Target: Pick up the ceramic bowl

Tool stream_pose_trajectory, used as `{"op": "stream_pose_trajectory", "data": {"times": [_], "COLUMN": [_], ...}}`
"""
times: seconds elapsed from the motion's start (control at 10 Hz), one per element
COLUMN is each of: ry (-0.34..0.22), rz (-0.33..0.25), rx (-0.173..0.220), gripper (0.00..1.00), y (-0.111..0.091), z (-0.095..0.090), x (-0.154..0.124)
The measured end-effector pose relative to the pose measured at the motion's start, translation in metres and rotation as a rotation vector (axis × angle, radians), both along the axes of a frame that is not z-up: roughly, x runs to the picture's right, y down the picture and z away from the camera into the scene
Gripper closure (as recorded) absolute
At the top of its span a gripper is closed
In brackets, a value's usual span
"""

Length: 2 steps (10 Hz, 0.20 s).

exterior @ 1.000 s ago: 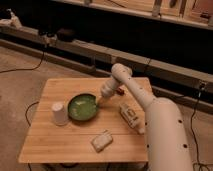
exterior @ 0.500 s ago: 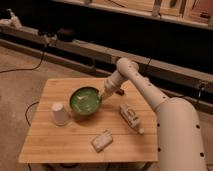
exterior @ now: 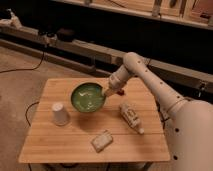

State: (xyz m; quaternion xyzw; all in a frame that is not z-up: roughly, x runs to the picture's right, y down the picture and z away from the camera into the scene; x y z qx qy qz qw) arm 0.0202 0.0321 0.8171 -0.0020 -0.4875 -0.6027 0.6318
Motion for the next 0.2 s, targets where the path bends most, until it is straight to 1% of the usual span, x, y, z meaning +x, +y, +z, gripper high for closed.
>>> {"op": "stream_pose_trajectory", "data": {"times": [0.1, 0.2], "ry": [-0.013, -0.016], "rz": [0.021, 0.028], "rx": [-0.006, -0.012], "gripper": [0.87, 0.87], "y": [-0.0026, -0.0028], "z": [-0.0104, -0.0153], "x": [0.0042, 0.0088]}}
